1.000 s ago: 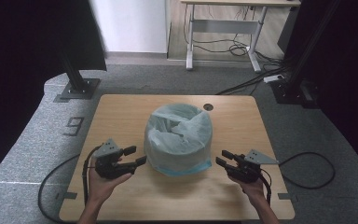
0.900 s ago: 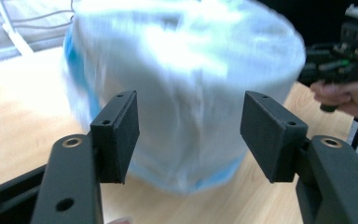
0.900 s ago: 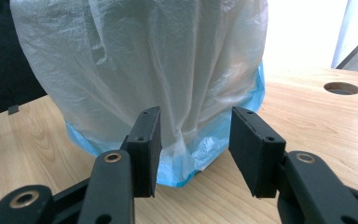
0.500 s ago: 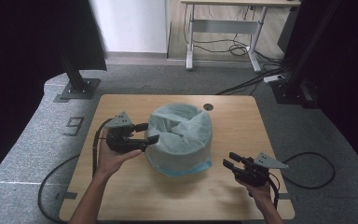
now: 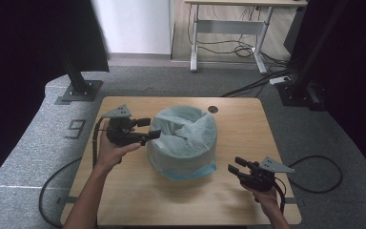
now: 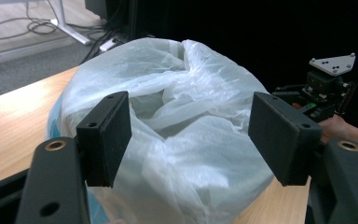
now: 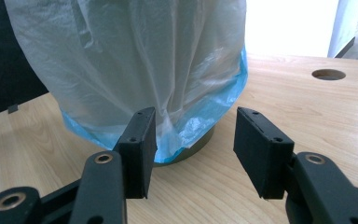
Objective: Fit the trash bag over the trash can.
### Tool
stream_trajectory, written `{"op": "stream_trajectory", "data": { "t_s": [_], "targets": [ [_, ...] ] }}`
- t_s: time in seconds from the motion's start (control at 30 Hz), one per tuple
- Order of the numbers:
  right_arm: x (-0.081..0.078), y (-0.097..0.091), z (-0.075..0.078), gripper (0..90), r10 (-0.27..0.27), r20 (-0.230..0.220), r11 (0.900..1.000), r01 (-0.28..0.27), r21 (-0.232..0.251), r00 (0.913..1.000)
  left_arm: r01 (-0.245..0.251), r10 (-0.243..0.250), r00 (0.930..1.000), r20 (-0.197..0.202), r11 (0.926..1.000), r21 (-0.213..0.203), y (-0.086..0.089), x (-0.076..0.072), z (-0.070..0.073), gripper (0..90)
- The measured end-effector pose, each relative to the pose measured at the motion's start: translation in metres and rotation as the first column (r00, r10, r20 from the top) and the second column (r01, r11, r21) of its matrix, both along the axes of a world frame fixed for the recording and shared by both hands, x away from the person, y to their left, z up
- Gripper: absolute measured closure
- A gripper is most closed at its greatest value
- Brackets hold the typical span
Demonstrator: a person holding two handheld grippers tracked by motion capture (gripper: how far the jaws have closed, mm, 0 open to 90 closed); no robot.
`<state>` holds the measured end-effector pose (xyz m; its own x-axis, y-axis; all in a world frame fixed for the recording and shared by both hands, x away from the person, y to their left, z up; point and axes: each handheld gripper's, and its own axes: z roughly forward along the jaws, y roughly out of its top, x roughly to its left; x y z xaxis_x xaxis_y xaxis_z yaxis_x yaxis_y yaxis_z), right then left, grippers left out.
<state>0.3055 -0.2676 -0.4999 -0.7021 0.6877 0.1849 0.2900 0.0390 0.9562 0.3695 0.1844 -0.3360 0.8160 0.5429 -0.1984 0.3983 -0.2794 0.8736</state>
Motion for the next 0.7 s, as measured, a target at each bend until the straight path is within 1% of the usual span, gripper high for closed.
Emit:
{"op": "stream_trajectory", "data": {
  "t_s": [0.07,0.23,0.27,0.37,0.43,0.5,0.57,0.7],
  "targets": [
    [0.0,0.001,-0.001,47.4,0.005,-0.002,1.0,-0.005,-0.005,1.0,0.006,-0.006,0.9999,-0.014,0.9999,0.015,-0.004,0.006,0.002,28.7],
    [0.0,0.001,-0.003,47.3,0.007,-0.013,1.0,-0.007,-0.004,0.9999,0.021,-0.018,0.9992,-0.036,0.9972,0.071,-0.022,0.027,0.004,24.0],
    [0.0,0.0,-0.003,47.3,0.007,-0.018,1.0,-0.007,-0.003,0.9998,0.026,-0.022,0.9989,-0.041,0.9958,0.088,-0.027,0.031,0.004,22.6],
    [0.0,0.0,-0.004,47.1,0.006,-0.024,1.0,-0.006,-0.006,0.9997,0.032,-0.026,0.9982,-0.054,0.9913,0.127,-0.041,0.042,0.005,22.2],
    [0.0,-0.001,-0.004,47.1,0.003,-0.028,1.0,-0.003,-0.007,0.9996,0.044,-0.034,0.9969,-0.072,0.9883,0.146,-0.051,0.049,0.005,21.7],
    [0.0,-0.002,-0.004,47.1,0.002,-0.027,1.0,-0.002,-0.008,0.9996,0.042,-0.029,0.9968,-0.075,0.9836,0.176,-0.061,0.054,0.005,21.9],
    [-0.002,-0.003,-0.004,47.0,-0.002,-0.027,1.0,0.001,-0.007,0.9996,0.041,-0.026,0.997,-0.073,0.9757,0.215,-0.072,0.057,0.005,23.2],
    [-0.004,-0.007,-0.005,47.0,-0.009,-0.027,1.0,0.008,-0.004,0.9996,0.067,-0.047,0.9947,-0.092,0.9716,0.227,-0.087,0.064,0.006,23.1]
  ]
}}
